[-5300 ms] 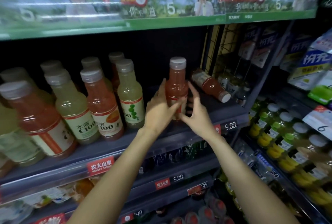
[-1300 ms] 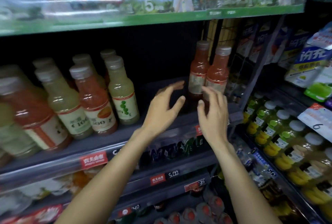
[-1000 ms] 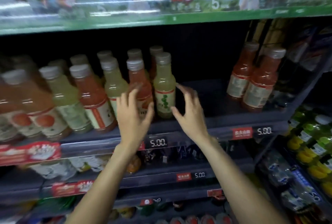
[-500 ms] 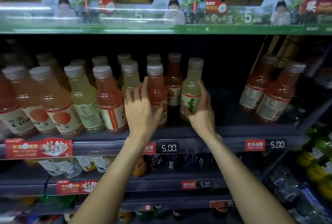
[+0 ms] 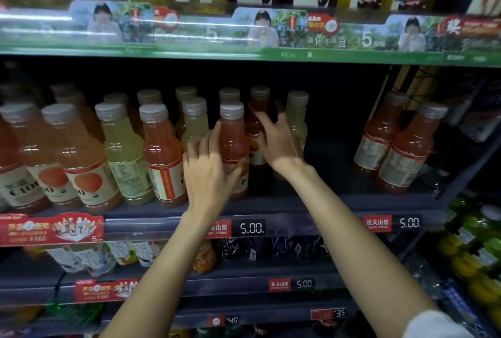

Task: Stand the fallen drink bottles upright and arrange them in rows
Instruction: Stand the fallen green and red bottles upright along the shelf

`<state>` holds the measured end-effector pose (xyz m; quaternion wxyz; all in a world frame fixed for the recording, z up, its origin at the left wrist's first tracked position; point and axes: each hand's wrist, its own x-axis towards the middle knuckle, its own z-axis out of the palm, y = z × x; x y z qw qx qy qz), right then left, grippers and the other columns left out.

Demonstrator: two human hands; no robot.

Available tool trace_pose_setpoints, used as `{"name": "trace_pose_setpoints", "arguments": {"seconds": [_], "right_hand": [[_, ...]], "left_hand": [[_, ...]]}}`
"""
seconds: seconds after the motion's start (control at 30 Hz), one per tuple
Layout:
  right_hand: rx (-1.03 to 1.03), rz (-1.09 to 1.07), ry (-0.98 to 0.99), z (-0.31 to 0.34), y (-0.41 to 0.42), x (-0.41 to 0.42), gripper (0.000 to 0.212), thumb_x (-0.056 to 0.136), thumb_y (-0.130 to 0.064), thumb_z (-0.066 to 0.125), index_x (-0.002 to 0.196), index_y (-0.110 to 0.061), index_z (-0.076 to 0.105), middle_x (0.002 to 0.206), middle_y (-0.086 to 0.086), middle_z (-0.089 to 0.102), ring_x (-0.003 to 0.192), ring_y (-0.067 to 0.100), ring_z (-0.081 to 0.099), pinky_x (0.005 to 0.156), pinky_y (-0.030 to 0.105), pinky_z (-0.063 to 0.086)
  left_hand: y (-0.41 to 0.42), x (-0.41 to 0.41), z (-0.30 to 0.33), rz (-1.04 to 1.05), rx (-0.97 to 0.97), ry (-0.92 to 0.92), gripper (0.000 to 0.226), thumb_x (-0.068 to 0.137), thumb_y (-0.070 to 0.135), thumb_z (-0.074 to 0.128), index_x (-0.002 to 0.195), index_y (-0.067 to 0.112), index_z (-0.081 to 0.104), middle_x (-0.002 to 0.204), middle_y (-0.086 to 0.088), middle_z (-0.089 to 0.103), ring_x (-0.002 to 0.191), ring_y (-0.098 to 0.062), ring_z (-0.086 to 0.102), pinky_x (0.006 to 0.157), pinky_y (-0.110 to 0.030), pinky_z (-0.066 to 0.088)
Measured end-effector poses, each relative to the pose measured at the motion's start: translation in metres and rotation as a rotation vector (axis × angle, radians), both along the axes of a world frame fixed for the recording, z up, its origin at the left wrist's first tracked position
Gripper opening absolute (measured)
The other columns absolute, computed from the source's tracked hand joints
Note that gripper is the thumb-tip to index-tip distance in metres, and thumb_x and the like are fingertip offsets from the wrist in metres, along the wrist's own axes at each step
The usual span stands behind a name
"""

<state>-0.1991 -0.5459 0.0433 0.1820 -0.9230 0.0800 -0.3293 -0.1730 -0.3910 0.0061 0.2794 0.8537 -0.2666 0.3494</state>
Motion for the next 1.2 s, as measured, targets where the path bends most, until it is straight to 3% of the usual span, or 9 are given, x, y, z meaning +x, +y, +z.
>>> {"name": "trace_pose_setpoints", "arguments": {"seconds": [0.13, 0.3, 0.5, 0.63, 0.8, 0.9, 0.97, 1.13, 1.2], "right_hand": [[0.031, -0.008, 0.136, 0.001, -0.002, 0.017, 0.052, 0.094, -0.012, 0.048, 0.143, -0.021, 0.036, 0.130, 0.022, 0.043, 0.109, 0.035, 0.052, 0.083, 0.032, 0.041], [-0.087, 0.049, -0.106, -0.017, 0.001, -0.010, 0.049, 0.090, -0.018, 0.058, 0.137, -0.026, 0.045, 0.135, 0.015, 0.040, 0.108, 0.029, 0.055, 0.079, 0.036, 0.053], [-0.257, -0.009, -0.216, -0.040, -0.006, -0.040, 0.046, 0.089, -0.038, 0.062, 0.131, -0.034, 0.042, 0.128, 0.014, 0.050, 0.080, 0.025, 0.066, 0.054, 0.033, 0.058], [-0.014, 0.057, -0.303, -0.035, -0.007, -0.058, 0.048, 0.087, -0.033, 0.064, 0.131, -0.035, 0.045, 0.134, 0.004, 0.048, 0.078, 0.003, 0.057, 0.063, 0.019, 0.052], [0.420, 0.169, -0.296, -0.028, -0.017, -0.069, 0.052, 0.084, -0.020, 0.070, 0.126, -0.027, 0.040, 0.123, -0.008, 0.046, 0.113, -0.007, 0.045, 0.093, 0.011, 0.040], [0.520, 0.148, -0.257, -0.034, -0.014, -0.066, 0.067, 0.075, -0.023, 0.078, 0.120, -0.031, 0.029, 0.120, -0.019, 0.039, 0.122, 0.007, 0.040, 0.097, 0.015, 0.036], [0.534, 0.137, -0.231, -0.043, -0.008, -0.064, 0.083, 0.070, -0.027, 0.082, 0.127, -0.039, 0.023, 0.131, -0.008, 0.043, 0.123, 0.014, 0.046, 0.099, 0.027, 0.042], [0.482, 0.064, -0.299, -0.050, -0.003, -0.077, 0.088, 0.073, -0.018, 0.080, 0.138, -0.037, 0.023, 0.141, -0.003, 0.043, 0.120, 0.004, 0.050, 0.094, 0.009, 0.040], [0.470, 0.018, -0.346, -0.051, -0.011, -0.091, 0.086, 0.073, -0.017, 0.080, 0.138, -0.034, 0.025, 0.140, -0.004, 0.044, 0.121, 0.005, 0.049, 0.098, 0.014, 0.041]], "left_hand": [[0.001, 0.002, 0.000, -0.016, -0.009, 0.022, 0.078, 0.079, 0.057, 0.051, 0.138, 0.006, 0.044, 0.120, -0.014, 0.061, 0.110, -0.035, 0.050, 0.085, -0.045, 0.046], [0.001, 0.004, 0.000, -0.040, -0.021, 0.027, 0.078, 0.079, 0.055, 0.051, 0.139, 0.006, 0.042, 0.120, -0.015, 0.059, 0.110, -0.037, 0.050, 0.088, -0.045, 0.044], [0.001, -0.001, -0.002, -0.033, 0.042, -0.024, 0.093, 0.068, 0.037, 0.081, 0.140, -0.004, 0.038, 0.124, -0.022, 0.055, 0.109, -0.039, 0.049, 0.091, -0.045, 0.042], [-0.003, -0.008, -0.008, -0.007, 0.123, -0.040, 0.103, 0.065, 0.034, 0.083, 0.144, -0.005, 0.030, 0.133, -0.023, 0.047, 0.112, -0.039, 0.048, 0.094, -0.042, 0.038], [-0.011, -0.008, -0.012, -0.128, 0.015, -0.073, 0.095, 0.071, 0.032, 0.081, 0.142, -0.001, 0.027, 0.127, -0.025, 0.049, 0.110, -0.036, 0.047, 0.096, -0.043, 0.035], [-0.014, -0.019, -0.009, -0.300, -0.132, 0.114, 0.092, 0.074, 0.024, 0.081, 0.143, 0.026, 0.020, 0.140, -0.018, 0.039, 0.075, -0.029, 0.065, 0.066, -0.043, 0.055], [-0.015, -0.021, -0.009, -0.356, -0.168, 0.166, 0.090, 0.076, 0.023, 0.079, 0.142, 0.034, 0.019, 0.145, -0.012, 0.034, 0.068, -0.018, 0.064, 0.061, -0.039, 0.057], [-0.021, -0.027, -0.011, -0.443, -0.284, 0.292, 0.098, 0.073, 0.038, 0.080, 0.147, 0.036, 0.016, 0.131, -0.003, 0.058, 0.108, -0.019, 0.063, 0.090, -0.033, 0.052], [-0.031, -0.035, -0.012, -0.521, -0.303, 0.330, 0.097, 0.072, 0.036, 0.082, 0.146, 0.037, 0.020, 0.130, 0.011, 0.053, 0.114, -0.013, 0.060, 0.096, -0.032, 0.050]]}}
